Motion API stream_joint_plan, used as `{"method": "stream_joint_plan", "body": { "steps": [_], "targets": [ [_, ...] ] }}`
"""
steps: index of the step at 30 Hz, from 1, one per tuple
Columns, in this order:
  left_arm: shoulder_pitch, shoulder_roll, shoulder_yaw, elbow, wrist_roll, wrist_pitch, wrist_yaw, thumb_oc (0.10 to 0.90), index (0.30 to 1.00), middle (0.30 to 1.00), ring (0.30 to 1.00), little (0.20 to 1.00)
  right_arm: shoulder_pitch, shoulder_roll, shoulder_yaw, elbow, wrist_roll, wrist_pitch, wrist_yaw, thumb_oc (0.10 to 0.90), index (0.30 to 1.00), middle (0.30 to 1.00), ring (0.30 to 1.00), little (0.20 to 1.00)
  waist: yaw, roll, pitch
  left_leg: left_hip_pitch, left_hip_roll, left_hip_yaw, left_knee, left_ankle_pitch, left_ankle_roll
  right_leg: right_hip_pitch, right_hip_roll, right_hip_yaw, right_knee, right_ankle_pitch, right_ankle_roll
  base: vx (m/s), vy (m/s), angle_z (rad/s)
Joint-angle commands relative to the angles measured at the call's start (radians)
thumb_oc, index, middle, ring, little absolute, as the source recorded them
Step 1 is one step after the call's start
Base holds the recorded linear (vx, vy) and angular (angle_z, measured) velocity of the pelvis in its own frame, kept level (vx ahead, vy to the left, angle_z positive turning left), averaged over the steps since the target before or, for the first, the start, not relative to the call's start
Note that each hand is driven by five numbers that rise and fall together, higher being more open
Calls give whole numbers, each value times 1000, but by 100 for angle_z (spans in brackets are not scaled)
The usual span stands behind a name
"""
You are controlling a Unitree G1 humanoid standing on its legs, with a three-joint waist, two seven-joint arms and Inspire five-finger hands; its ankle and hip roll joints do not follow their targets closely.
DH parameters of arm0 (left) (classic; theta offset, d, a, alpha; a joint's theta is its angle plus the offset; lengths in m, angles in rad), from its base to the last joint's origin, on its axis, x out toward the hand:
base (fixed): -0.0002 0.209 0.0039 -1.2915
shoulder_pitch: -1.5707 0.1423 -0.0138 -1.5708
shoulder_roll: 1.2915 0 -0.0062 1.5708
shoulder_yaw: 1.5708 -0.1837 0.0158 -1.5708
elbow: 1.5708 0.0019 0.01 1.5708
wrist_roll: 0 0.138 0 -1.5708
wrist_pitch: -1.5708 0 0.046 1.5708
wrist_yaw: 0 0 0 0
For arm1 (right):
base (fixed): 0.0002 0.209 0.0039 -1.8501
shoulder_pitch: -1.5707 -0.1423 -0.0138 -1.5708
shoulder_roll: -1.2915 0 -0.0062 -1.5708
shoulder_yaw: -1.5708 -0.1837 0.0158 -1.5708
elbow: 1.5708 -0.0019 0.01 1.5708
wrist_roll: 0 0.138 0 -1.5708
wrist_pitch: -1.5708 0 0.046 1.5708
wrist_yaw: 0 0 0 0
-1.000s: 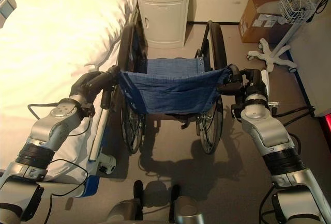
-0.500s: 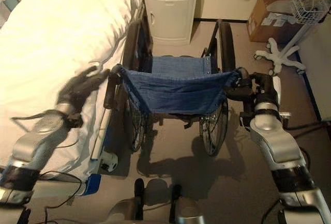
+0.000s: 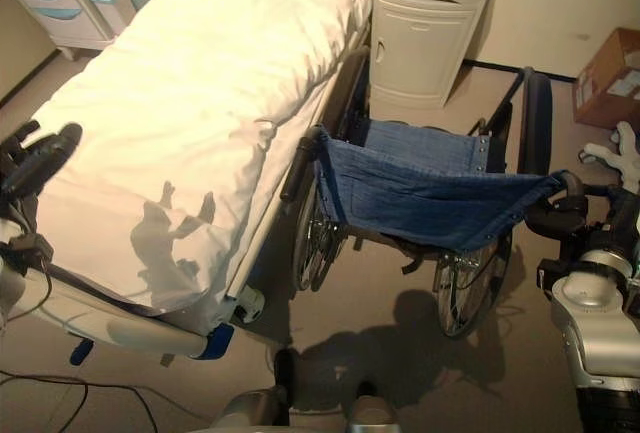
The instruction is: Push the wheelchair next to the bed
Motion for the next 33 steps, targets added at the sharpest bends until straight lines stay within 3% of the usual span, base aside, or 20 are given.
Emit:
{"method": "stream_joint_plan", "body": {
  "steps": [1,6,12,14,16,19,21,24,26,31,33],
  "targets": [
    [-11,81,79,-99,41,-109,-28,800,900,900,900,900,-203,-45,-53,-128,-192,-205,-80,800,900,900,900,900,80,-103,-158,150,-27,28,-39,-14,-35,-48,-9,92,-88,103,70,-3,-1,4],
    [35,43,62,-135,50,-77,-79,800,900,900,900,900,-151,-39,-93,-140,-284,-139,-145,800,900,900,900,900,79,-103,-157,151,-26,33,-39,-16,-33,-52,-8,99,-88,105,74,-10,0,8],
    [82,0,44,-161,35,-22,-124,800,900,900,900,900,-80,-8,-142,-152,-271,-109,-236,800,900,900,900,900,73,-101,-153,149,-23,41,-39,-8,-30,-59,-9,105,-88,117,77,-16,-3,15],
    [100,-16,22,-166,20,28,-163,800,900,900,900,900,-55,-4,-169,-157,-364,-77,-332,800,900,900,900,900,66,-98,-153,153,-23,42,-39,-20,-29,-59,-8,113,-88,110,83,-7,-15,5],
    [102,-22,-2,-175,23,62,-174,800,900,900,900,900,-54,-10,-185,-165,-383,-63,-342,800,900,900,900,900,63,-98,-151,153,-24,44,-39,-21,-27,-61,-7,117,-88,113,86,-10,-21,16],
    [106,-36,-29,-181,35,89,-183,800,900,900,900,900,-48,-27,-192,-172,-502,10,-367,800,900,900,900,900,60,-96,-149,155,-24,49,-39,-22,-25,-64,-5,125,-88,115,87,-6,-14,13],
    [105,-44,-49,-173,41,110,-201,800,900,900,900,900,-44,-34,-193,-165,-489,32,-357,800,900,900,900,900,57,-94,-146,156,-23,56,-39,-21,-25,-67,-4,130,-88,117,90,-14,-8,-2],
    [130,-60,-62,-178,53,135,-229,800,900,900,900,900,7,-21,-215,-163,-291,-17,-373,800,900,900,900,900,45,-93,-141,153,-20,69,-39,-20,-25,-76,-6,137,-88,121,93,-27,-16,-11],
    [171,-86,-53,-168,66,140,-252,800,900,900,900,900,82,18,-260,-142,-277,-49,-446,800,900,900,900,900,33,-94,-140,152,-19,75,-39,-22,-22,-81,-5,146,-88,123,95,-18,-23,-8],
    [177,-102,-87,-146,84,171,-258,800,900,900,900,900,97,55,-276,-116,-115,-171,-498,800,900,900,900,900,20,-91,-130,149,-19,85,-38,-21,-18,-92,-3,160,-88,128,96,-12,-30,-8],
    [192,-111,-99,-137,80,178,-265,800,900,900,900,900,118,85,-279,-127,-50,-247,-543,800,900,900,900,900,14,-88,-125,147,-18,90,-37,-20,-16,-97,-2,166,-88,131,97,-25,-37,-1]
  ]
}}
